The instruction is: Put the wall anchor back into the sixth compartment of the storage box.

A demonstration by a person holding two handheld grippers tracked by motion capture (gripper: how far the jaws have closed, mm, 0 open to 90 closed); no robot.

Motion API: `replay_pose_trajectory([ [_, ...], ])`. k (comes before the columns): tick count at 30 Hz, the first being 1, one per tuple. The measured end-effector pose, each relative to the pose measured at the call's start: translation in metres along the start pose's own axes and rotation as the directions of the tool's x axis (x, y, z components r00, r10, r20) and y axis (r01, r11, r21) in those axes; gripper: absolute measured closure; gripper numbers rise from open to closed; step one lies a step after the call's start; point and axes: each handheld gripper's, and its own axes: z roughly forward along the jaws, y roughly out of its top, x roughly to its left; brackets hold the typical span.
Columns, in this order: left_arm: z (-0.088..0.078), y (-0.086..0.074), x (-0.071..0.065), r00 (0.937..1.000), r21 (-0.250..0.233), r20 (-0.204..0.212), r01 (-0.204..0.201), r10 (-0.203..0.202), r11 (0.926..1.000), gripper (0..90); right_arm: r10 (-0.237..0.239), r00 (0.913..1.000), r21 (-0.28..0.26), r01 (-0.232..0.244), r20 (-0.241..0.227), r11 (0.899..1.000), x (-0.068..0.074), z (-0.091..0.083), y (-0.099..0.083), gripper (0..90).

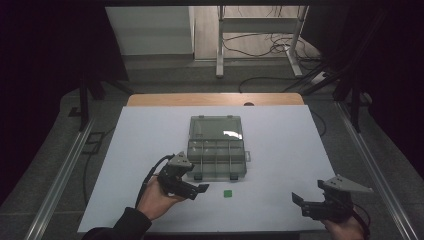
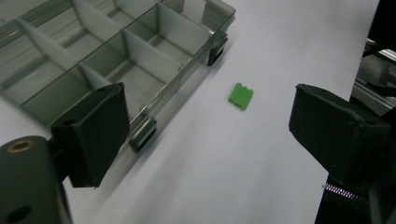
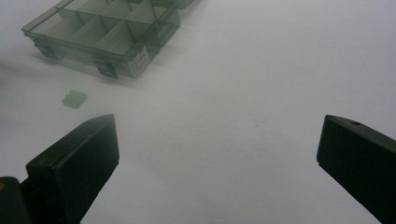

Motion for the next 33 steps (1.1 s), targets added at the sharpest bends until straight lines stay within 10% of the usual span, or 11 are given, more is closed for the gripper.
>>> replay_pose_trajectory([
  [33, 0.084, 0.022, -0.017, 0.9914, 0.170, 0.060, -0.125, 0.116, 0.9776, 65.4, -0.028, 0.9996, 0.033, 0.028, -0.003, 0.999, 0.002, 0.003, -0.001, 0.0],
])
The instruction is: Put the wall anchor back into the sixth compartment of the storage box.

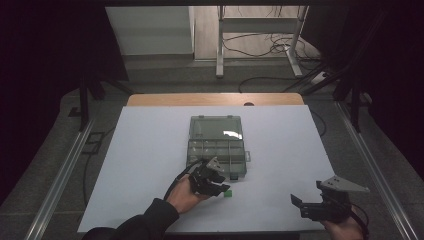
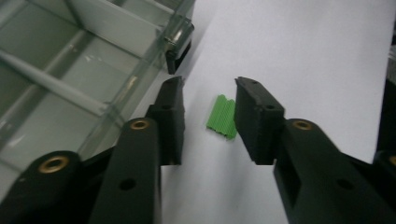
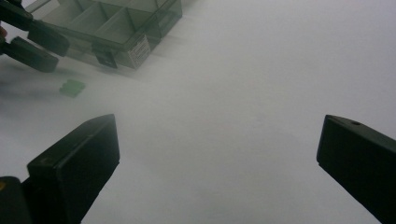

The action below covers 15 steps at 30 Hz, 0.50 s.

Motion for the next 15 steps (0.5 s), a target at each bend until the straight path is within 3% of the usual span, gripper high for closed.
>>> replay_pose_trajectory([
  [5, 0.009, 0.001, -0.002, 0.9996, 0.021, -0.023, -0.016, 0.016, 0.9997, 72.6, -0.007, 1.0000, 0.003, 0.007, -0.001, 1.000, 0.000, 0.000, 0.000, 0.0],
  [11, 0.015, -0.002, 0.001, 0.9995, 0.012, 0.028, 0.012, -0.012, 0.9999, 77.8, -0.012, 0.9999, 0.014, 0.012, -0.006, 1.000, 0.001, 0.001, 0.000, 0.0],
  [15, 0.018, -0.002, 0.000, 0.9999, 0.023, 0.013, -0.002, 0.002, 0.9997, 78.9, -0.011, 0.9999, 0.012, 0.011, -0.006, 1.000, 0.001, 0.001, -0.001, 0.0],
])
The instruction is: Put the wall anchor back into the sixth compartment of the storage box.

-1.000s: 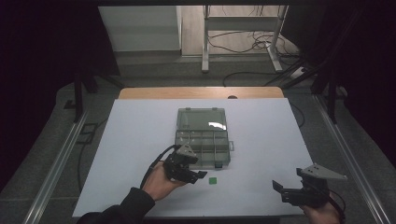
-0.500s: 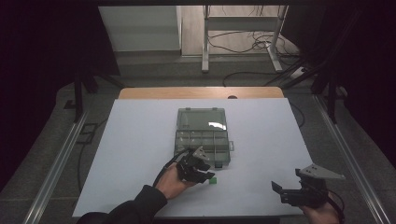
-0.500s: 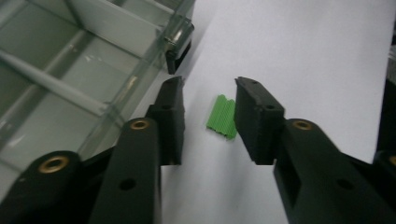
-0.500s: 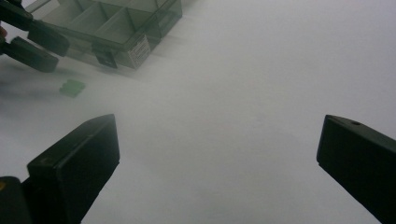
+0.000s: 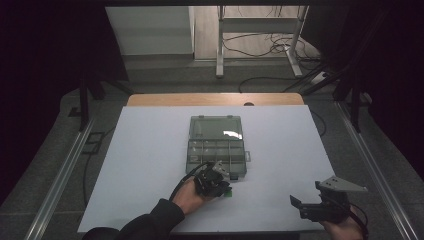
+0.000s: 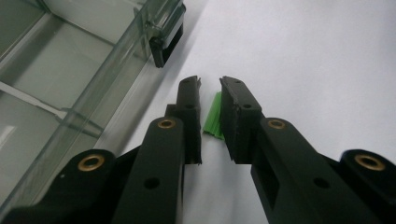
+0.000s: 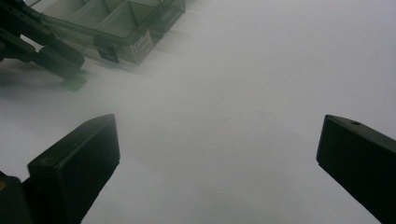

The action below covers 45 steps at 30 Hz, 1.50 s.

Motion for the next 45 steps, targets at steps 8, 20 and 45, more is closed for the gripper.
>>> replay_pose_trajectory([
  [8, 0.003, 0.001, -0.001, 0.9998, 0.016, -0.013, -0.015, 0.015, 0.9998, 82.5, -0.001, 1.0000, 0.002, 0.001, -0.001, 1.000, 0.000, 0.000, 0.000, 0.0],
  [20, -0.003, 0.002, 0.000, 0.9994, -0.005, -0.018, 0.030, -0.030, 0.9995, 84.5, 0.000, 1.0000, 0.001, 0.000, -0.001, 1.000, 0.000, 0.000, 0.000, 0.0],
  [45, -0.057, 0.006, 0.015, 0.9929, -0.085, -0.079, 0.082, -0.089, 0.9929, 84.4, 0.001, 1.0000, -0.006, -0.001, -0.006, 1.000, 0.000, -0.001, 0.000, 0.0],
])
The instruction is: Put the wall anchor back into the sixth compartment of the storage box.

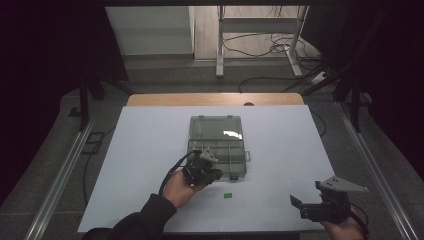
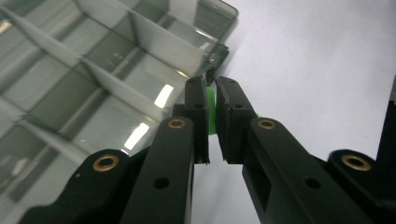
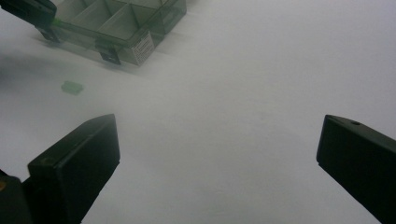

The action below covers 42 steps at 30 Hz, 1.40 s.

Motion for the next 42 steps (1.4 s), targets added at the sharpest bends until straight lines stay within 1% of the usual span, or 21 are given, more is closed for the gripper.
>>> replay_pose_trajectory([
  [4, -0.008, -0.001, 0.008, 0.9997, -0.007, -0.018, 0.019, -0.019, 0.9998, 84.4, -0.001, 1.0000, 0.000, 0.001, -0.001, 1.000, 0.000, 0.000, 0.000, 0.0],
  [6, -0.012, -0.002, 0.011, 0.9992, -0.011, -0.023, 0.034, -0.034, 0.9994, 84.4, -0.001, 1.0000, 0.000, 0.001, -0.001, 1.000, 0.000, 0.000, 0.000, 0.0],
  [7, -0.014, -0.002, 0.013, 0.9984, -0.020, -0.027, 0.050, -0.050, 0.9986, 84.4, 0.000, 1.0000, 0.000, 0.000, -0.001, 1.000, 0.000, 0.000, 0.000, 0.0],
  [12, -0.022, -0.005, 0.023, 0.9959, -0.026, -0.054, 0.071, -0.072, 0.9971, 84.4, -0.002, 1.0000, 0.000, 0.002, -0.002, 1.000, 0.000, 0.000, 0.000, 0.0],
  [16, -0.026, -0.008, 0.030, 0.9934, -0.029, -0.072, 0.088, -0.090, 0.9957, 84.3, -0.003, 1.0000, 0.000, 0.003, -0.003, 1.000, 0.000, 0.000, 0.000, 0.0],
  [18, -0.028, -0.009, 0.032, 0.9918, -0.028, -0.089, 0.090, -0.092, 0.9955, 84.3, -0.003, 1.0000, 0.001, 0.003, -0.003, 1.000, 0.000, 0.000, 0.000, 0.0],
  [28, -0.030, -0.017, 0.047, 0.9825, -0.017, -0.139, 0.123, -0.124, 0.9923, 84.1, -0.004, 1.0000, 0.002, 0.004, -0.004, 1.000, 0.001, 0.000, 0.000, 0.0],
  [31, -0.029, -0.020, 0.052, 0.9789, -0.020, -0.148, 0.140, -0.141, 0.9900, 84.0, -0.005, 1.0000, 0.005, 0.005, -0.005, 1.000, 0.001, 0.000, 0.000, 0.0],
  [34, -0.028, -0.022, 0.058, 0.9773, -0.015, -0.154, 0.145, -0.146, 0.9893, 83.9, -0.007, 1.0000, 0.006, 0.007, -0.005, 1.000, 0.001, 0.001, 0.000, 0.0],
  [37, -0.028, -0.023, 0.062, 0.9737, -0.026, -0.156, 0.164, -0.166, 0.9861, 83.9, -0.007, 1.0000, 0.007, 0.007, -0.005, 1.000, 0.001, 0.001, 0.000, 0.0],
  [38, -0.028, -0.023, 0.064, 0.9737, -0.024, -0.159, 0.162, -0.164, 0.9865, 83.8, -0.007, 1.0000, 0.007, 0.007, -0.006, 1.000, 0.001, 0.001, 0.000, 0.0],
  [42, -0.025, -0.026, 0.067, 0.9694, -0.030, -0.175, 0.170, -0.173, 0.9849, 83.7, -0.008, 1.0000, 0.007, 0.008, -0.006, 1.000, 0.001, 0.001, 0.000, 0.0],
])
